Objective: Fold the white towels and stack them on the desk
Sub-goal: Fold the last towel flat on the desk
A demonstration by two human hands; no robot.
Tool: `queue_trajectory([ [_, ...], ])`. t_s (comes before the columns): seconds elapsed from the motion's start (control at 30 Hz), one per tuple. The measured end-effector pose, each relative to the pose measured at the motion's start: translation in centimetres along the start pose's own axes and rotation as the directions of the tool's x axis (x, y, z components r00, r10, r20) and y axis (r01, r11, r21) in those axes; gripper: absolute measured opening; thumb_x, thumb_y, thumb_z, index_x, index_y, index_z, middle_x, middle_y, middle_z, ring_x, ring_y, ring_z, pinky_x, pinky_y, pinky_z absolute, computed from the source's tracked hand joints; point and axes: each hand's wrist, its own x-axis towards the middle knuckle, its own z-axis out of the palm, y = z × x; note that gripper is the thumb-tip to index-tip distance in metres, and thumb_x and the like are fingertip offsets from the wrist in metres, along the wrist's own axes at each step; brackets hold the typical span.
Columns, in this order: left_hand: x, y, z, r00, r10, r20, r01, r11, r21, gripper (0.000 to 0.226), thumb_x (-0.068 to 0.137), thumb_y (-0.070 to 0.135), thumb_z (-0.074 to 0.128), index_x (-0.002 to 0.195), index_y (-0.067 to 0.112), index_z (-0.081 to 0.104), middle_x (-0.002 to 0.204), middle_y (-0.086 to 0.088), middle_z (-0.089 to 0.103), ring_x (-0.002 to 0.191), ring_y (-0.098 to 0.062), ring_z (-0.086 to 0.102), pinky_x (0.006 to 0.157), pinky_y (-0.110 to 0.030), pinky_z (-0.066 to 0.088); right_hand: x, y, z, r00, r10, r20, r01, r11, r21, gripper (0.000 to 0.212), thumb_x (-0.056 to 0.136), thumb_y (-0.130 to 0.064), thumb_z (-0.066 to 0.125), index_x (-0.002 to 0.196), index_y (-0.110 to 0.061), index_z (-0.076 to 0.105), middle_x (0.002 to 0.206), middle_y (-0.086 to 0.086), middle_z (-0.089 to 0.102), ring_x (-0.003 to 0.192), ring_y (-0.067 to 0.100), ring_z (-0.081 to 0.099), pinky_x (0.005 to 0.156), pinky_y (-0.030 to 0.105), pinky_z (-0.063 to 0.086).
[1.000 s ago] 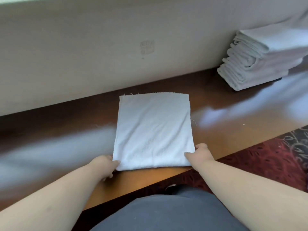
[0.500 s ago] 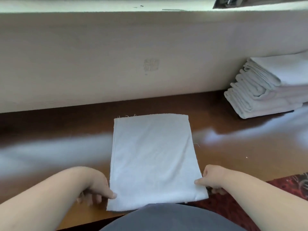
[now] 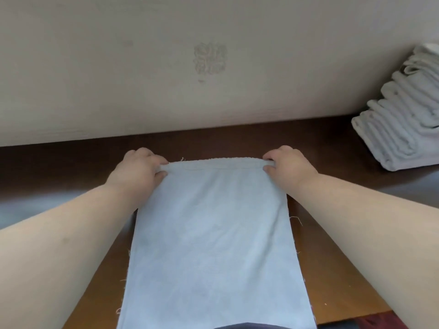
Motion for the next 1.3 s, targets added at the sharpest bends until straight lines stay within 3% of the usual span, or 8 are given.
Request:
queue_trajectory([
  [0.2, -1.3, -0.2, -0.4, 0.993, -0.026, -0.117, 0.023, 0.999, -0.024, 0.023, 0.089, 0.043, 0.065, 0.101, 0.024, 0.068, 0.108, 0.003, 0.059, 0.103, -0.026, 0.049, 0.085, -0.039, 0.047, -0.3, 0.4, -0.1, 0.990, -0.024, -0.135, 0.015, 0.998, -0.067, 0.017, 0.095, -0.037, 0.059, 0.108, -0.029, 0.066, 0.100, -0.006, 0.052, 0.098, 0.020, 0.051, 0.081, 0.039, 0.051],
  [0.4, -1.9, -0.4, -1.1, 0.993, -0.115, -0.023, 0.111, 0.987, -0.119, 0.017, 0.097, 0.046, 0.051, 0.097, 0.030, 0.049, 0.077, 0.007, 0.054, 0.067, -0.014, 0.052, 0.054, -0.029, 0.036, -0.7, 0.7, -0.4, 0.977, -0.136, -0.166, 0.093, 0.965, -0.246, 0.017, 0.098, -0.030, 0.055, 0.114, -0.030, 0.063, 0.095, -0.007, 0.055, 0.088, 0.016, 0.048, 0.071, 0.034, 0.046],
  [0.63, -1.4, -0.3, -1.4, 0.989, -0.151, 0.004, 0.151, 0.985, -0.085, 0.017, 0.098, 0.045, 0.047, 0.093, 0.029, 0.046, 0.073, 0.002, 0.056, 0.065, -0.018, 0.052, 0.054, -0.031, 0.039, -0.1, 0.1, -1.3, 0.995, -0.094, -0.033, 0.084, 0.973, -0.217, 0.021, 0.101, -0.033, 0.052, 0.119, -0.028, 0.062, 0.108, -0.002, 0.054, 0.101, 0.021, 0.049, 0.082, 0.040, 0.052],
  [0.87, -0.7, -0.9, -1.1, 0.987, -0.160, 0.008, 0.160, 0.982, -0.101, 0.017, 0.097, 0.045, 0.048, 0.091, 0.029, 0.046, 0.071, 0.001, 0.057, 0.063, -0.018, 0.053, 0.050, -0.029, 0.036, -0.4, -0.6, -1.8, 0.996, -0.016, -0.085, 0.004, 0.991, -0.137, 0.011, 0.096, -0.021, 0.052, 0.087, -0.024, 0.057, 0.090, -0.002, 0.057, 0.080, 0.020, 0.054, 0.068, 0.037, 0.052],
  [1.03, 0.7, -0.9, -1.0, 0.979, -0.205, 0.007, 0.205, 0.977, -0.054, 0.015, 0.098, 0.041, 0.048, 0.096, 0.026, 0.046, 0.073, -0.002, 0.056, 0.064, -0.021, 0.053, 0.051, -0.030, 0.036, 0.3, -1.4, -2.0, 0.987, -0.012, -0.158, -0.012, 0.989, -0.148, 0.010, 0.095, -0.015, 0.053, 0.091, -0.024, 0.053, 0.085, -0.002, 0.054, 0.076, 0.020, 0.053, 0.061, 0.035, 0.048],
  [1.17, 1.8, -0.1, -1.3, 0.956, -0.291, 0.036, 0.293, 0.952, -0.088, 0.016, 0.097, 0.029, 0.052, 0.109, 0.020, 0.047, 0.092, -0.009, 0.058, 0.075, -0.027, 0.055, 0.059, -0.034, 0.041, 0.9, -1.7, -1.7, 0.989, 0.043, -0.143, -0.067, 0.984, -0.168, 0.017, 0.091, -0.008, 0.054, 0.102, -0.020, 0.054, 0.104, 0.006, 0.056, 0.091, 0.027, 0.052, 0.070, 0.037, 0.043],
  [1.23, 1.1, 0.7, -1.6, 0.953, -0.294, -0.074, 0.286, 0.953, -0.104, 0.031, 0.095, 0.021, 0.054, 0.125, 0.021, 0.046, 0.124, -0.014, 0.053, 0.100, -0.037, 0.054, 0.081, -0.044, 0.046, 0.7, -2.1, -1.6, 0.977, 0.101, -0.188, -0.114, 0.992, -0.062, 0.026, 0.094, -0.011, 0.052, 0.118, -0.020, 0.057, 0.126, 0.009, 0.051, 0.111, 0.032, 0.048, 0.084, 0.040, 0.041],
  [1.3, -0.8, 2.4, -1.3, 0.966, -0.145, -0.213, 0.133, 0.989, -0.071, 0.049, 0.094, 0.016, 0.055, 0.142, 0.019, 0.043, 0.146, -0.015, 0.042, 0.124, -0.040, 0.044, 0.100, -0.049, 0.037, -0.8, -4.0, -1.0, 0.966, 0.062, -0.253, -0.041, 0.995, 0.087, 0.036, 0.096, -0.015, 0.052, 0.132, -0.020, 0.056, 0.146, 0.008, 0.042, 0.130, 0.033, 0.039, 0.100, 0.043, 0.036],
])
